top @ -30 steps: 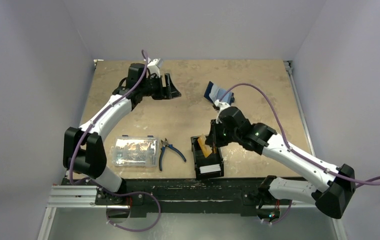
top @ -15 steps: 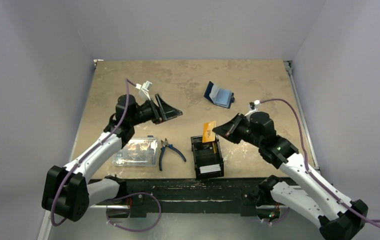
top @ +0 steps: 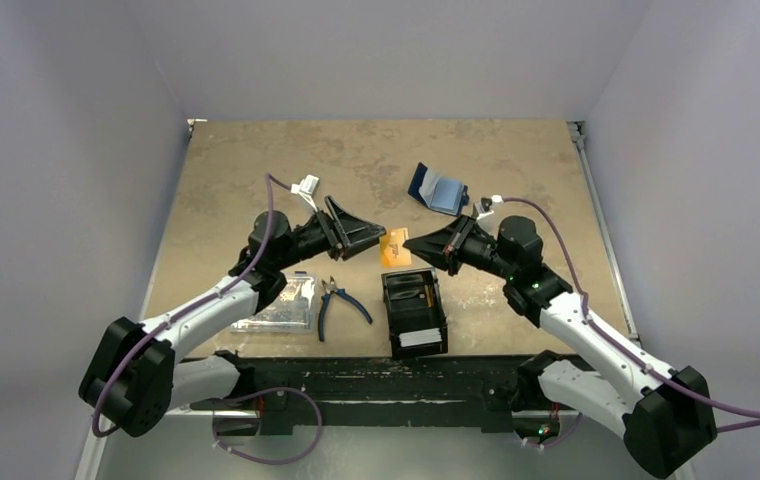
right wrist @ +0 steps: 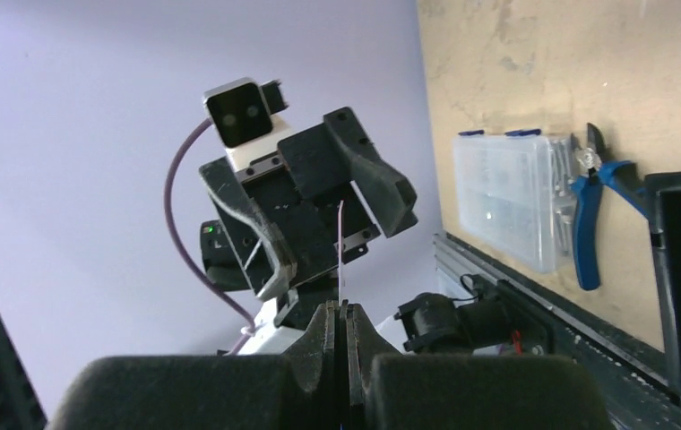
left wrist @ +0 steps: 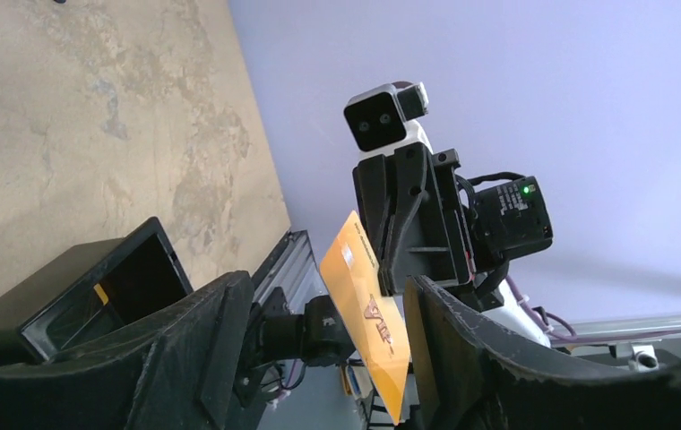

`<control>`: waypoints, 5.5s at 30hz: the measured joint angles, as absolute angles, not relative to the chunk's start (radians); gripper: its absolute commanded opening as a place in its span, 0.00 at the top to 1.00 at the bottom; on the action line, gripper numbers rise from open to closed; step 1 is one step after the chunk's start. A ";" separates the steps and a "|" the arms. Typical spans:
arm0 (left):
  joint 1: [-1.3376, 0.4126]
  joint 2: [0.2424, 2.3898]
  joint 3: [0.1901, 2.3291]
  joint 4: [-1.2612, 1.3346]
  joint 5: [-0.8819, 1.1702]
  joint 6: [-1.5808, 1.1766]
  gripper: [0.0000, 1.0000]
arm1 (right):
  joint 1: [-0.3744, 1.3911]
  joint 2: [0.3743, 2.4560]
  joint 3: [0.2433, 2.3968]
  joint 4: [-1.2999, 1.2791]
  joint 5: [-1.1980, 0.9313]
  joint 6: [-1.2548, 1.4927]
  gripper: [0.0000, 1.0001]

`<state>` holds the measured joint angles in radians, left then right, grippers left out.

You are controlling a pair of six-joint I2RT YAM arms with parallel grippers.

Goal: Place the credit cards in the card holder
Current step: Pick up the credit card from the storage box, then insert the credit card into the card holder.

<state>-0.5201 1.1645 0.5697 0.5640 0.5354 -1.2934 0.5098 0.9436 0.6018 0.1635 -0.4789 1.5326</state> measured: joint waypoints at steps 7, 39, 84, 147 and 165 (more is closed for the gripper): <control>-0.535 1.221 0.569 0.654 0.532 -1.395 0.42 | 0.502 0.967 0.550 0.301 -0.521 1.633 1.00; -0.605 1.161 0.541 0.700 0.514 -1.503 0.77 | 0.465 1.012 0.534 0.414 -0.508 1.708 1.00; -0.644 2.235 1.938 -0.379 0.326 -0.259 1.00 | -0.012 1.706 1.005 0.220 -0.676 0.670 0.60; -0.588 2.504 2.297 -0.538 0.229 -0.289 1.00 | 0.033 2.082 1.348 0.035 -0.609 0.550 0.97; -0.486 2.538 2.151 -0.327 0.566 -0.560 1.00 | 0.033 2.096 1.361 -0.024 -0.541 0.493 1.00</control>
<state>-0.4858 2.5378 2.1509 -0.3267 0.5659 -0.5598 0.0326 2.0956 1.3605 -0.0238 -0.5411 0.4931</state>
